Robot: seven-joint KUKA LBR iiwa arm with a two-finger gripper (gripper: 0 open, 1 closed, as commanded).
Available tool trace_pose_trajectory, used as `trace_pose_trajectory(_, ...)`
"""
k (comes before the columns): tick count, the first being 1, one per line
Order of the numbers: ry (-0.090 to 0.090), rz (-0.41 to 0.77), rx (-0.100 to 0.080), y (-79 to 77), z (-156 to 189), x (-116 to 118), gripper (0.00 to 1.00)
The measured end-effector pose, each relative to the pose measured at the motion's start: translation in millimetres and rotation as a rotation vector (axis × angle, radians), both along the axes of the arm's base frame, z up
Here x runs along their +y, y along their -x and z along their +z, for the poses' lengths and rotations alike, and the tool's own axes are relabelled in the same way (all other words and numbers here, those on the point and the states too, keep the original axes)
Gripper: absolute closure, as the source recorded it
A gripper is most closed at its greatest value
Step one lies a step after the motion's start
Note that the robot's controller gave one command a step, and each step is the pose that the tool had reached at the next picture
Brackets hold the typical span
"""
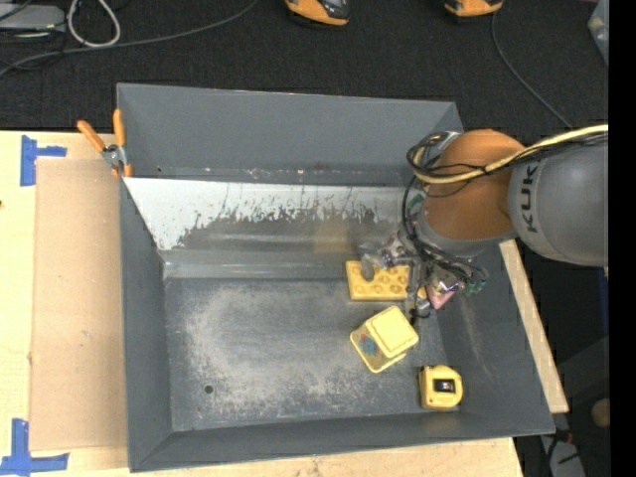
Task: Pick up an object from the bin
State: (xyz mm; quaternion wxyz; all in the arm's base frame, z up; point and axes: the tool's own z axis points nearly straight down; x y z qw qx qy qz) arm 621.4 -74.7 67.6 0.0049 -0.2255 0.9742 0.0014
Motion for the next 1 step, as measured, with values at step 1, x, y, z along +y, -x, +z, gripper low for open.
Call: trace_pose_trajectory(1,0.004,0.004,-0.006,-0.1,4.5,-15.2,1.00)
